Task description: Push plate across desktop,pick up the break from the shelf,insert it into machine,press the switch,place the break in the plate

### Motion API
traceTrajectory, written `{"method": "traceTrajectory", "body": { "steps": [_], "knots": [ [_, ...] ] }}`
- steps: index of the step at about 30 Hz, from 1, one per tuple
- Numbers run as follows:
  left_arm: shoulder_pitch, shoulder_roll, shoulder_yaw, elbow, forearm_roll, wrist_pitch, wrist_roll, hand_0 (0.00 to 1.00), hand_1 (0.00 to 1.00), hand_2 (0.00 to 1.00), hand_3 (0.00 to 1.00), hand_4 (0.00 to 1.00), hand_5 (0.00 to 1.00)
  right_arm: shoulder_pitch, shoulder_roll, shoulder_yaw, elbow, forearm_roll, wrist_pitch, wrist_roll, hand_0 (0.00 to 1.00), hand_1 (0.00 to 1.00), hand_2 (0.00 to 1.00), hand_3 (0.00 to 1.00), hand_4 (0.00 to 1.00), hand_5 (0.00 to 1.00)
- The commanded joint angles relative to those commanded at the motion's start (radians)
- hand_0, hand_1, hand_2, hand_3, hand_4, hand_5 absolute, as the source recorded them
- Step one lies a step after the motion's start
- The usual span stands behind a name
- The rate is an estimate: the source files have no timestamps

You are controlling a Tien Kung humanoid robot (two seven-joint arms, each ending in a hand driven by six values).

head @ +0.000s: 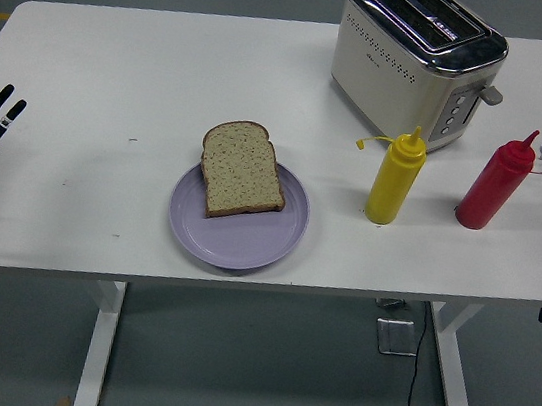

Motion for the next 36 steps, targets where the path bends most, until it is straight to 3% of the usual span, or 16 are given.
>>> {"method": "traceTrajectory", "body": {
  "steps": [17, 36],
  "knots": [
    [-0.014, 0.002, 0.009, 0.000, -0.001, 0.004, 0.001, 0.809, 0.866, 0.943, 0.792, 0.608, 0.998, -0.015, 0.021, 0.028, -0.055, 0.038, -0.037, -0.046, 0.873, 0.819, 0.805, 0.802, 0.393, 0.513],
    [-0.023, 0.006, 0.014, 0.000, -0.002, 0.006, 0.000, 0.810, 0.866, 0.944, 0.793, 0.609, 0.998, -0.014, 0.025, 0.034, -0.065, 0.044, -0.050, -0.052, 0.870, 0.817, 0.800, 0.797, 0.387, 0.510]
  ]
}}
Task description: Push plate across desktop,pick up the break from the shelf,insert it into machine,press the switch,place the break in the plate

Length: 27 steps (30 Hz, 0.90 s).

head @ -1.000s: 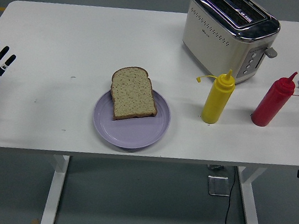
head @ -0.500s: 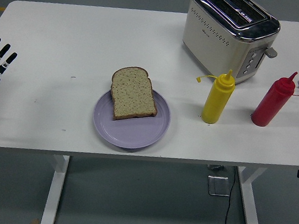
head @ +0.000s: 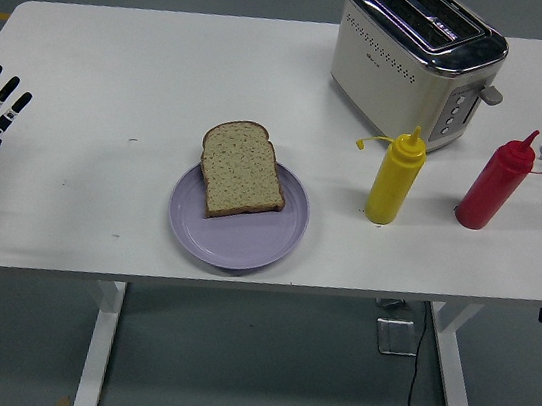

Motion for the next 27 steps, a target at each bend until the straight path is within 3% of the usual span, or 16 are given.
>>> {"method": "traceTrajectory", "body": {
  "steps": [27],
  "knots": [
    [-0.010, 0.002, -0.004, 0.003, -0.003, 0.003, 0.000, 0.811, 0.867, 0.944, 0.793, 0.608, 0.998, 0.016, 0.009, -0.015, -0.007, 0.005, 0.005, -0.006, 0.869, 0.814, 0.795, 0.794, 0.386, 0.510]
  ]
}}
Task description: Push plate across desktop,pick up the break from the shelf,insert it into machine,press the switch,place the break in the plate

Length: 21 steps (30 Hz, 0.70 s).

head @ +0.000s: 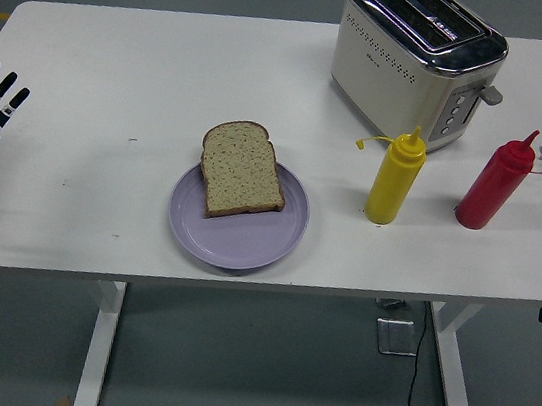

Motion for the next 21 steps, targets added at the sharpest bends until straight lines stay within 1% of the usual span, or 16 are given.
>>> {"method": "traceTrajectory", "body": {
  "steps": [21],
  "knots": [
    [0.003, 0.007, 0.007, -0.002, -0.001, -0.003, -0.001, 0.811, 0.868, 0.944, 0.794, 0.608, 0.998, -0.011, 0.000, -0.012, -0.003, 0.005, 0.008, -0.009, 0.865, 0.813, 0.794, 0.791, 0.383, 0.508]
  ]
}}
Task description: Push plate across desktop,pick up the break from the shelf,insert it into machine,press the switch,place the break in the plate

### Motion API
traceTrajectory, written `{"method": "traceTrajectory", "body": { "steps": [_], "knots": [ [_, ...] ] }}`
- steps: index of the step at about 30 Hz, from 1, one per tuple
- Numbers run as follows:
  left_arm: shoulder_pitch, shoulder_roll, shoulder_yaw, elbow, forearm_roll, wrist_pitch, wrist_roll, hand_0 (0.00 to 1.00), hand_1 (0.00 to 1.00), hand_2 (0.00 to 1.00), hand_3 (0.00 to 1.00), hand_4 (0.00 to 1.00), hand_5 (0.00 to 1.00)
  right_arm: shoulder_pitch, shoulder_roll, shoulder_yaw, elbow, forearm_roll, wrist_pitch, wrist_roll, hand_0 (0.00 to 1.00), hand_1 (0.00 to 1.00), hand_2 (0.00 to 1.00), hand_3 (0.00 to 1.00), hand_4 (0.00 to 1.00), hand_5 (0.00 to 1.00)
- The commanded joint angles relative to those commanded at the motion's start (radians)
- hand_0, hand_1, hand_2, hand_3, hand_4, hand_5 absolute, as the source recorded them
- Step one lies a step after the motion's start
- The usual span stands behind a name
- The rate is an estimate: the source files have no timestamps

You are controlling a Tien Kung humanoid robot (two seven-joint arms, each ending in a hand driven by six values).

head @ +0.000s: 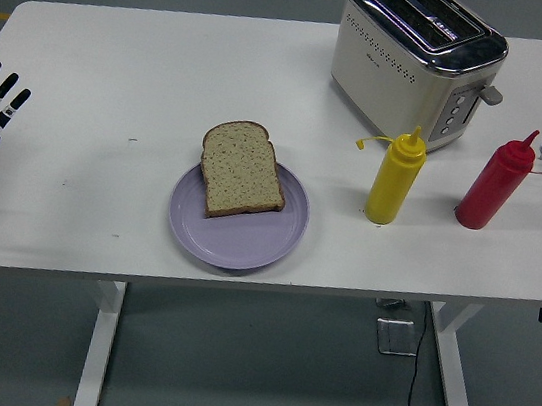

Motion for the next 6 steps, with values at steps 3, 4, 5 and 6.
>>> {"method": "traceTrajectory", "body": {
  "steps": [3, 4, 5, 6],
  "knots": [
    [-0.001, 0.001, 0.001, 0.000, 0.000, 0.000, 0.000, 0.811, 0.868, 0.944, 0.794, 0.608, 0.998, 0.000, 0.001, 0.000, 0.000, 0.001, 0.001, -0.002, 0.865, 0.811, 0.791, 0.790, 0.382, 0.509],
    [-0.001, 0.001, 0.001, 0.000, 0.000, 0.000, 0.000, 0.811, 0.868, 0.944, 0.794, 0.608, 0.998, 0.000, 0.001, 0.000, 0.000, 0.001, 0.001, -0.002, 0.865, 0.811, 0.791, 0.790, 0.382, 0.509],
    [-0.001, 0.002, 0.001, 0.000, 0.000, 0.000, 0.000, 0.811, 0.868, 0.944, 0.794, 0.608, 0.998, 0.000, 0.001, 0.001, 0.000, 0.001, 0.001, -0.002, 0.865, 0.811, 0.791, 0.790, 0.382, 0.509],
    [-0.001, 0.002, 0.002, 0.000, 0.000, 0.000, 0.000, 0.811, 0.868, 0.944, 0.794, 0.608, 0.998, 0.000, 0.001, 0.001, -0.001, 0.001, 0.001, -0.003, 0.865, 0.811, 0.791, 0.790, 0.382, 0.509]
  ]
}}
